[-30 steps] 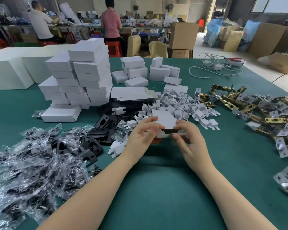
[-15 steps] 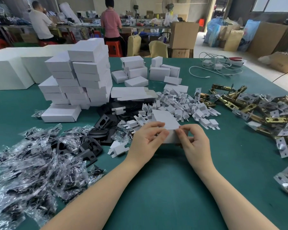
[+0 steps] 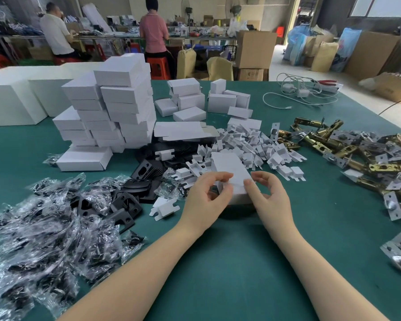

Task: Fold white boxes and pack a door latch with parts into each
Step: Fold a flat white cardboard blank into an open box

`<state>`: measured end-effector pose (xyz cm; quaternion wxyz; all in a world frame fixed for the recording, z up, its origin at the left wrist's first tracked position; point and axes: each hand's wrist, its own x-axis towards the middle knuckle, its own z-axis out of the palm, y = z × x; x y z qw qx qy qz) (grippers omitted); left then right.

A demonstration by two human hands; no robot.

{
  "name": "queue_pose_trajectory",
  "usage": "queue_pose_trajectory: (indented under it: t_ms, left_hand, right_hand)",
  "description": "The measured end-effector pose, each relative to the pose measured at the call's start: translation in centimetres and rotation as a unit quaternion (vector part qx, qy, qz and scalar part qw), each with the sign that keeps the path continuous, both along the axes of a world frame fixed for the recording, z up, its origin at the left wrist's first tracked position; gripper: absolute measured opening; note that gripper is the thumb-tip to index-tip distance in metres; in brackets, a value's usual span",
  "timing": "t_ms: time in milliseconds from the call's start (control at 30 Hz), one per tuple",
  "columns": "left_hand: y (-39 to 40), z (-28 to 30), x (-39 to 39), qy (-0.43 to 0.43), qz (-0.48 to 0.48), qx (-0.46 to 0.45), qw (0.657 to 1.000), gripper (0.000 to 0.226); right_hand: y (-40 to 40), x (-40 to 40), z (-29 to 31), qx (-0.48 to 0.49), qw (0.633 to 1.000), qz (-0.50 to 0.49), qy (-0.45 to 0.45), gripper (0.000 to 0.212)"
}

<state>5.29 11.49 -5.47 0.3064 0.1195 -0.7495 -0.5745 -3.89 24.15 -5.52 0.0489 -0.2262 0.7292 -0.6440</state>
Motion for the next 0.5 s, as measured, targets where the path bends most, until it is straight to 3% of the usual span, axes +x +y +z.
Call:
queue_pose_trajectory:
  t_ms: [333,500]
  left_hand:
    - [0.11,-0.67,-0.14,-0.015,-0.054,-0.162,0.985,0.02]
    - [0.57,-0.32,0.17,-0.018,-0.074,-0.191,0.979,0.025]
  right_hand:
    - [0.12,-0.28,0.18,-0.094,0.992,-0.005,-0.089,0.029]
    - [0.02,-0.4,0.06,-0.163,0.967,0.062,-0.187,0.041]
